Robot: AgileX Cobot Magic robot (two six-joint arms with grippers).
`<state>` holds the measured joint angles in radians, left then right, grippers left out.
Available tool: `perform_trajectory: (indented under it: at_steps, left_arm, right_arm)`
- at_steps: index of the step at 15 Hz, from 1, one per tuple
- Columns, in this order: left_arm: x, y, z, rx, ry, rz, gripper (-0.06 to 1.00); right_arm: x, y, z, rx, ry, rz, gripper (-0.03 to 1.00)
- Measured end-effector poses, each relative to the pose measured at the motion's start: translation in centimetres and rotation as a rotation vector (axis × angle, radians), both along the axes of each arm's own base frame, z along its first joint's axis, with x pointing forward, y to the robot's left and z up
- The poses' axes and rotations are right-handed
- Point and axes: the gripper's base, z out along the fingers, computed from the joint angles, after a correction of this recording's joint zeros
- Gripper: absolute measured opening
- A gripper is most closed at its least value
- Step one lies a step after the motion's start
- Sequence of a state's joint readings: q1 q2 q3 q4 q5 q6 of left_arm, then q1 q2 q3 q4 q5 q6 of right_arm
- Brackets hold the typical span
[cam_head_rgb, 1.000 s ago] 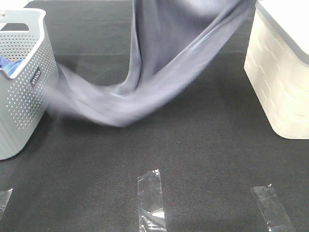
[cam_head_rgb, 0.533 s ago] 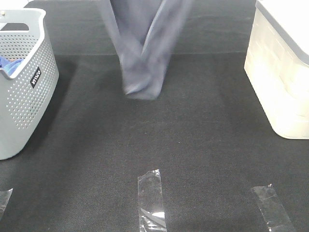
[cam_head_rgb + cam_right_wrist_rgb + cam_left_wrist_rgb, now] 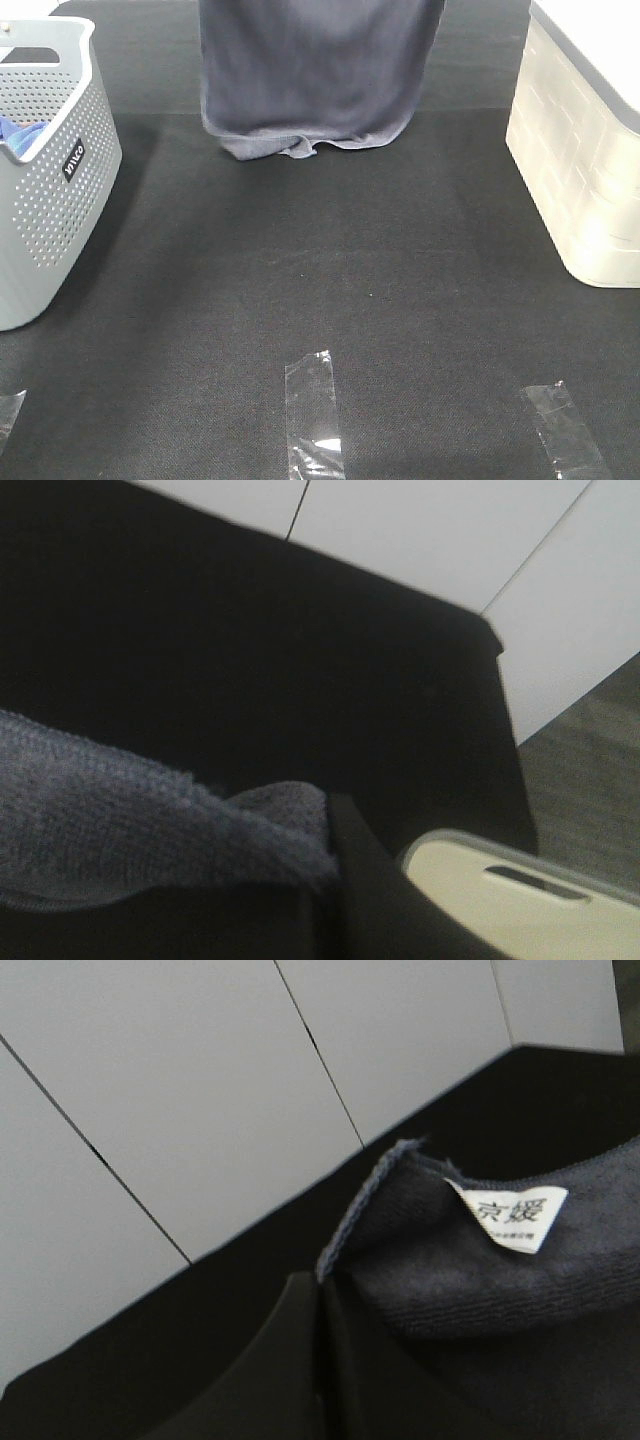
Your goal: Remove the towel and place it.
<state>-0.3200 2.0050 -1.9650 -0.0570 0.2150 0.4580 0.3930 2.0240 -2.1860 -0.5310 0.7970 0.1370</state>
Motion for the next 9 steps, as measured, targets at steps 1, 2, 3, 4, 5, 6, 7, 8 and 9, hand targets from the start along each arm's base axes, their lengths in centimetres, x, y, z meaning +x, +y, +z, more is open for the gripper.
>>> perform_trajectory:
  at_steps: [1,2,3,4,5,6,7,8,9]
  left_arm:
    - [-0.1,0.0,-0.3,0.017,0.026,-0.002,0.0]
    - [-0.1,0.0,-0.4,0.022,0.039,-0.003,0.0]
    - [-0.2,0.0,-0.5,0.03,0.059,-0.004,0.0]
    - [-0.3,0.0,-1.0,0.046,0.106,-0.007,0.0]
    - [-0.4,0.1,-1.4,0.061,0.16,-0.01,0.0]
    - [-0.6,0.1,-1.8,0.062,0.206,-0.008,0.0]
    - [-0.7,0.1,-2.1,0.053,0.243,-0.004,0.0]
    - [-0.7,0.1,-2.2,0.047,0.264,-0.001,0.0]
    - [-0.7,0.1,-2.2,0.04,0.265,0.001,0.0]
  right_arm:
    - [-0.1,0.2,-0.6,-0.002,0.057,0.018,0.0]
    - [-0.3,0.3,-0.8,0.009,0.082,0.032,0.0]
    - [-0.4,0.4,-0.8,0.01,0.097,0.037,0.0]
    - [-0.5,0.3,-1.0,0.009,0.117,0.035,0.0]
    - [-0.7,0.3,-1.2,0.015,0.143,0.029,0.0]
    - [-0.8,0.3,-1.3,0.02,0.166,0.023,0.0]
    - [-0.8,0.3,-1.4,0.025,0.176,0.023,0.0]
    - [-0.9,0.3,-1.4,0.029,0.18,0.023,0.0]
    - [-0.9,0.4,-1.4,0.032,0.177,0.025,0.0]
